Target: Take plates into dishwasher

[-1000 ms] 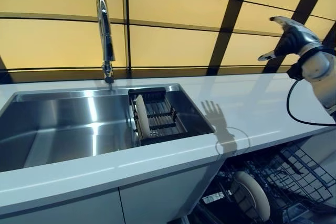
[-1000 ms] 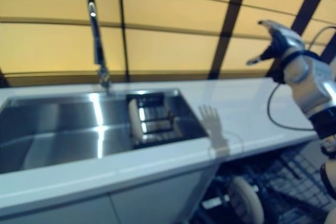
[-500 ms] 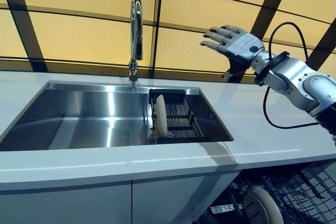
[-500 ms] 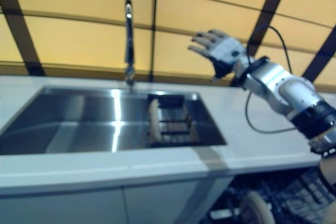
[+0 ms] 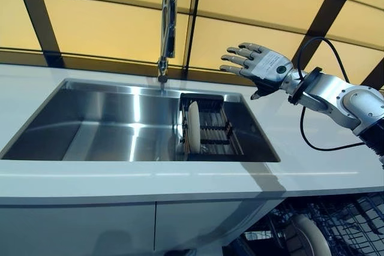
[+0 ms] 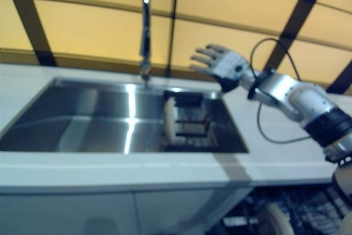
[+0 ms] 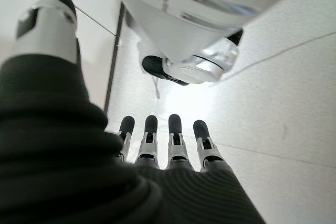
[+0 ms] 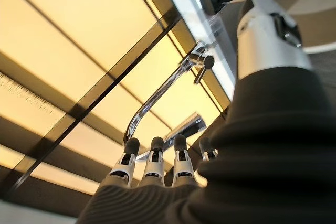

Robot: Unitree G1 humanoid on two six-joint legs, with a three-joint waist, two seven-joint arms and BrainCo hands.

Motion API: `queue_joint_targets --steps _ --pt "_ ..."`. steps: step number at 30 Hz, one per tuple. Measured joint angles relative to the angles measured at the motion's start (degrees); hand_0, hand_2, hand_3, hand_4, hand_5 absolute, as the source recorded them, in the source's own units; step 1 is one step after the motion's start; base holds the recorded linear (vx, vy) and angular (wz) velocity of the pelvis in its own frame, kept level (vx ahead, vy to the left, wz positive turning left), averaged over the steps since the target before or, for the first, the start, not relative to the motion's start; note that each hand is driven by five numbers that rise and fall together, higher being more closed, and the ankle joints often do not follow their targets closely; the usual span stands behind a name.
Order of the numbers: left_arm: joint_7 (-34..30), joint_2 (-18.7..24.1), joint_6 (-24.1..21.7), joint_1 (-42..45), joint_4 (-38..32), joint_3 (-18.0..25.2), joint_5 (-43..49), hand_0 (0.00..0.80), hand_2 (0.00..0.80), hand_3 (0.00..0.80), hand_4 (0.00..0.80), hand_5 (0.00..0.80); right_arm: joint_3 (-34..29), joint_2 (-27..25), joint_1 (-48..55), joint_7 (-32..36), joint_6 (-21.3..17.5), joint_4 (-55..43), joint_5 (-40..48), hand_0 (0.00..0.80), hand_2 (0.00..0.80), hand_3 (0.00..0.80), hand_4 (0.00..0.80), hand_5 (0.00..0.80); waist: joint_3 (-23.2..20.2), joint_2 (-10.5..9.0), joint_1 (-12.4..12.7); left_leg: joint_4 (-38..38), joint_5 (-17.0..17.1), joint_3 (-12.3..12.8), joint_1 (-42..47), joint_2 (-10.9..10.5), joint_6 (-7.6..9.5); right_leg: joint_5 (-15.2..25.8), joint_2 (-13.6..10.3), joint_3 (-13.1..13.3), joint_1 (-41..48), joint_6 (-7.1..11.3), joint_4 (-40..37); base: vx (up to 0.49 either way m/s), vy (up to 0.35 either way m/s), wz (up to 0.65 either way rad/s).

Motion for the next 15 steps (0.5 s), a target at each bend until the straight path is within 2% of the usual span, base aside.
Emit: queue_joint_targets --steps 8,15 --pt "-0.8 0.8 -0.7 -0.6 -0.4 -0.4 0.0 0.000 0.000 0.000 0.000 0.000 0.1 0.0 0.0 -1.5 0.1 0.4 -0.3 0.000 0.000 0.000 0.000 0.000 3.2 -0.44 1.2 -0.1 0.2 -0.9 -1.2 -0.3 0.03 0.0 -0.2 -0.6 -0.8 0.04 0.1 -0.020 0.004 0.06" --pt "-1.0 0.8 -1.2 -0.9 -1.3 -0.5 0.0 0.000 0.000 0.000 0.000 0.000 0.1 0.3 0.0 -1.6 0.5 -0.2 -0.3 0.000 0.000 0.000 0.000 0.000 4.3 -0.60 1.6 -0.1 0.4 -1.5 -2.1 -0.5 0.05 -0.1 -0.2 -1.3 -1.2 0.11 0.0 0.003 0.005 0.04"
